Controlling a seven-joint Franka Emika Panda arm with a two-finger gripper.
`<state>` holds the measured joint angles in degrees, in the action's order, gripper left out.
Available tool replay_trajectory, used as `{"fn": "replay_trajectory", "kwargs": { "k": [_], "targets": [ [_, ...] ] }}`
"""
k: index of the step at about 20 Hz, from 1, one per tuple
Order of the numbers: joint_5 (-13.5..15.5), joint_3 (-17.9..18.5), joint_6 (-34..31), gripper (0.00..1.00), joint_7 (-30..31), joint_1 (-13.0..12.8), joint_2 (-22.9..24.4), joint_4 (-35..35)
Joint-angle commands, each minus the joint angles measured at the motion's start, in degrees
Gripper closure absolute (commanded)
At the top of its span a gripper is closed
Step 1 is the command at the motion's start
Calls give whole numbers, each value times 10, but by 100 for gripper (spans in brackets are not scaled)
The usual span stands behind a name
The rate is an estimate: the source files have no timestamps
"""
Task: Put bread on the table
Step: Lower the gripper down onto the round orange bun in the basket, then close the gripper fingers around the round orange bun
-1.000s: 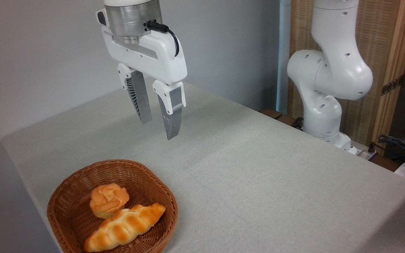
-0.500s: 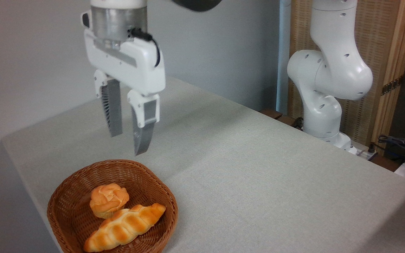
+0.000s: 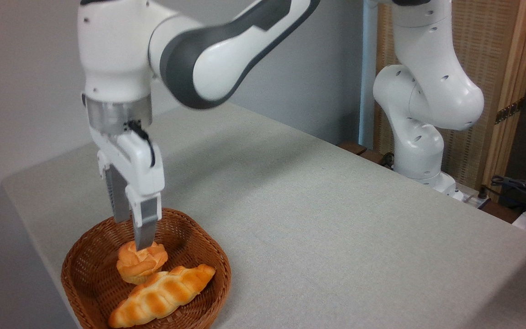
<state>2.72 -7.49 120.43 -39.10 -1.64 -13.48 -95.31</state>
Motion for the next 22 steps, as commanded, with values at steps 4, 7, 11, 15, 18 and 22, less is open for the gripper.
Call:
{"fn": "replay_trajectory", "kwargs": {
  "k": [4,7,11,15,18,22],
  "targets": [
    [-38,-17,34,0,-2,2,-43,3],
    [-64,-23,32,0,-2,2,-50,3],
    [-66,-24,31,0,-2,2,-54,0],
    [-82,-32,30,0,2,2,-61,-2],
    [-95,-33,30,15,4,2,-63,-5],
    [-95,-33,30,41,2,2,-63,-5]
  ]
}}
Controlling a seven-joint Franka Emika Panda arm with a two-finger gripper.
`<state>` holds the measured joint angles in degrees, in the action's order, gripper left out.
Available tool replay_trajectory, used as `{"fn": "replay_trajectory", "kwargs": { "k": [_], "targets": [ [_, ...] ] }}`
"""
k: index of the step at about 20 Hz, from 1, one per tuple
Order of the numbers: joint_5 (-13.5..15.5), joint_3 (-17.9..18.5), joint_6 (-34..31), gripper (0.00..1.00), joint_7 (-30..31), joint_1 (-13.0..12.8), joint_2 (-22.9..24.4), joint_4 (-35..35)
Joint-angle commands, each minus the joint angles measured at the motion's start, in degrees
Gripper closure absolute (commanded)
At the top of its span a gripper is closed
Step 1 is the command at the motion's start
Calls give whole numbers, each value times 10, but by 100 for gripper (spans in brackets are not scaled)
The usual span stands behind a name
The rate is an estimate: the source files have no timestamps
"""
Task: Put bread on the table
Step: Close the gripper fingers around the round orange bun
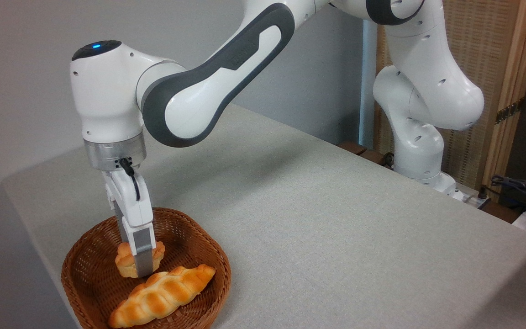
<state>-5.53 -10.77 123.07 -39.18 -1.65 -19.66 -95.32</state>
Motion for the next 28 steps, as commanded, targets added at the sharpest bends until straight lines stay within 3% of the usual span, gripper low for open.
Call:
{"fn": "replay_trajectory", "kwargs": {
  "k": [1,4,13,18,22,28],
  "targets": [
    [-12,0,3,48,2,2,-1,-5],
    [-13,0,3,57,-1,2,-1,-5],
    [-13,-1,3,59,0,3,-1,-5],
    [-12,-1,3,68,2,3,-1,-4],
    [-11,-1,3,68,7,3,-1,-2],
    [8,0,2,68,10,6,7,11]
  ]
}}
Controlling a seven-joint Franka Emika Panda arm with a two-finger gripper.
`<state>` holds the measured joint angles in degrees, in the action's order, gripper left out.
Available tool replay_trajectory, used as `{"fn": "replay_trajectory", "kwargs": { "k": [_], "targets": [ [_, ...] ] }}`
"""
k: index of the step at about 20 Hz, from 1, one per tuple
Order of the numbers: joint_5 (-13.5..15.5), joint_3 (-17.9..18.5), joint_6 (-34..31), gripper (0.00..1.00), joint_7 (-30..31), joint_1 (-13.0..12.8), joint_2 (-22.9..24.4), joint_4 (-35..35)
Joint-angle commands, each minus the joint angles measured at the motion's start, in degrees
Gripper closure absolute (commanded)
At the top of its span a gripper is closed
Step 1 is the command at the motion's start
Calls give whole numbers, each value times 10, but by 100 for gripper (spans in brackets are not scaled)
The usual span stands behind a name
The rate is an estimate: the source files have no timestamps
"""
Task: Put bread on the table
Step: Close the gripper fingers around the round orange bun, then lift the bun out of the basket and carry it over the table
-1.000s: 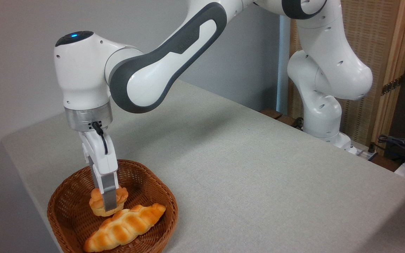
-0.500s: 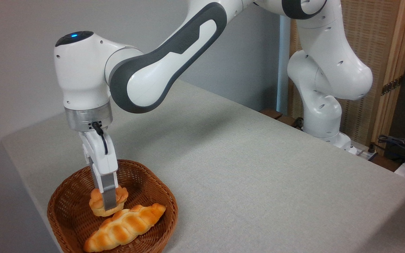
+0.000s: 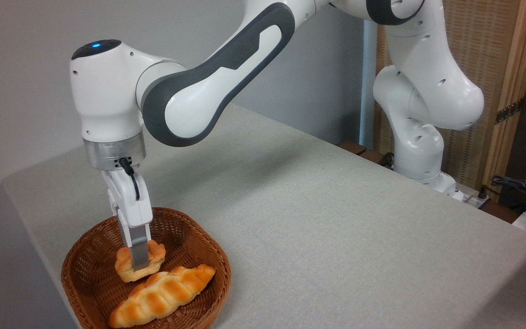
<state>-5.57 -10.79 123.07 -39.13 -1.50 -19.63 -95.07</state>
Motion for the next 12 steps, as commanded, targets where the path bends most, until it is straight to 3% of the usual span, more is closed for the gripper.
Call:
{"fn": "replay_trajectory", "kwargs": {
  "k": [1,5,9,12],
  "targets": [
    [20,1,-3,68,15,4,9,15],
    [30,16,-89,68,55,6,52,36],
    [91,68,-146,68,47,6,124,31],
    [96,77,-237,67,15,4,164,17]
  ]
}}
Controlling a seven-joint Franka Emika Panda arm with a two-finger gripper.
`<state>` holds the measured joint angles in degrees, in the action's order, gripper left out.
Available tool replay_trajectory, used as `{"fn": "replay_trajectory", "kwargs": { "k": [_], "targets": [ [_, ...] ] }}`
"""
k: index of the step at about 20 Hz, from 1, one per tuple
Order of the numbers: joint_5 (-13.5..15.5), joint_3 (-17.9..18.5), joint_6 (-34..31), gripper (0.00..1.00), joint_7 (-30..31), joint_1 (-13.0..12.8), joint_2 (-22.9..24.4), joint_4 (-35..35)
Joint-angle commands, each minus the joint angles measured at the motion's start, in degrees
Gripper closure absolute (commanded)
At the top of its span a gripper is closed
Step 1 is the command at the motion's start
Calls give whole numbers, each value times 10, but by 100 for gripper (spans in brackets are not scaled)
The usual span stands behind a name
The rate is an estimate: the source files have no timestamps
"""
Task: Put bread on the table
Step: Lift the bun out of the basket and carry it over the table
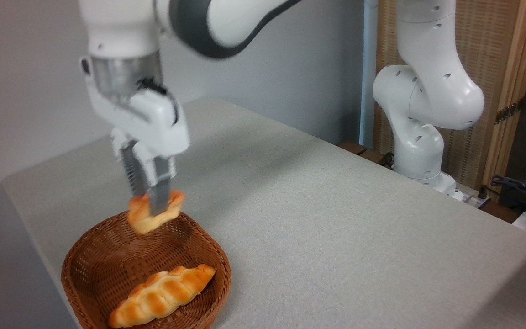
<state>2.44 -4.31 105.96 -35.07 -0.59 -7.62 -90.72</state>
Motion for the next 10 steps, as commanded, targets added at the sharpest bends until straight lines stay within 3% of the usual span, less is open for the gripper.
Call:
{"fn": "replay_trajectory", "kwargs": {
  "k": [1,2,5,8,9,10],
  "targets": [
    [16,12,-90,67,-38,-9,55,-39],
    [16,11,-101,66,-46,-12,67,-59],
    [16,11,-100,62,-64,-52,97,-128],
    [6,11,-93,50,-64,-95,96,-172],
    [4,11,-90,43,-64,-104,95,-185],
    [3,11,-88,29,-64,-111,94,-198]
  ]
}}
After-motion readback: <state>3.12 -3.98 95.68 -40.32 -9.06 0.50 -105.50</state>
